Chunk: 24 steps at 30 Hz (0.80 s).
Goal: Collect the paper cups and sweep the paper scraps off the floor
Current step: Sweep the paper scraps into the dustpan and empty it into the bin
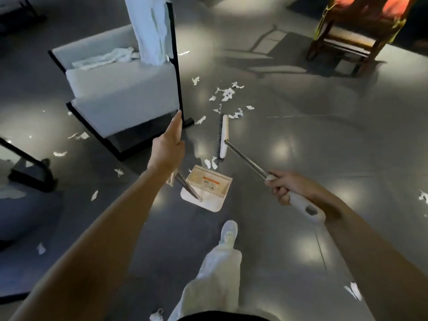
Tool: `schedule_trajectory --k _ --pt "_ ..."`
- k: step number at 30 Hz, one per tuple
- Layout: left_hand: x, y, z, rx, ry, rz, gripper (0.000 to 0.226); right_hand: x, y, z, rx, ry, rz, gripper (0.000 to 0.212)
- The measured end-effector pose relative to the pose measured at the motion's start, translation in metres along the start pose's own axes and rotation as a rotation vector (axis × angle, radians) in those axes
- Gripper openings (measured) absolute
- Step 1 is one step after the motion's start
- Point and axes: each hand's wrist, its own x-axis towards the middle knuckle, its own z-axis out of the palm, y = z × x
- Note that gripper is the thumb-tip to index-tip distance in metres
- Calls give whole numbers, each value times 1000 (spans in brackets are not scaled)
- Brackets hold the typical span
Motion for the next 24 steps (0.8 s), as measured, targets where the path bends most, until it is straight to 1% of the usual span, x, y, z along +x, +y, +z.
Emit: schedule_trajectory --k 2,3,5,7,9,12,16,18,21,24 --pt "67 14 27 -5 0 22 74 51 -56 -20 -11 -12 16 22" --pt "103 22 40 -21 -10 31 75 76 -84 -29 -21 -7 19 27" --pt "173 40 62 -43 -45 43 76 124 -136 -47 -26 24 27 47" --pt "238 59 78 -26 -65 74 79 165 -187 -65 -24 26 26 59" --pt "300 79 91 -23 -74 94 82 200 -238 -84 -22 21 39 60" --pt "397 105 111 -53 -74 73 83 253 -317 -111 -9 0 39 52" --pt "529 131 150 20 -1 90 83 341 -424 -147 -48 -5 27 47" --pt "595 142 173 37 27 84 82 392 -479 -167 -105 -20 22 50" --pt "698 162 206 -57 44 15 81 465 -568 -198 -189 -11 17 62" --pt "793 184 226 -46 74 -29 81 523 -662 -222 -266 -78 30 61"
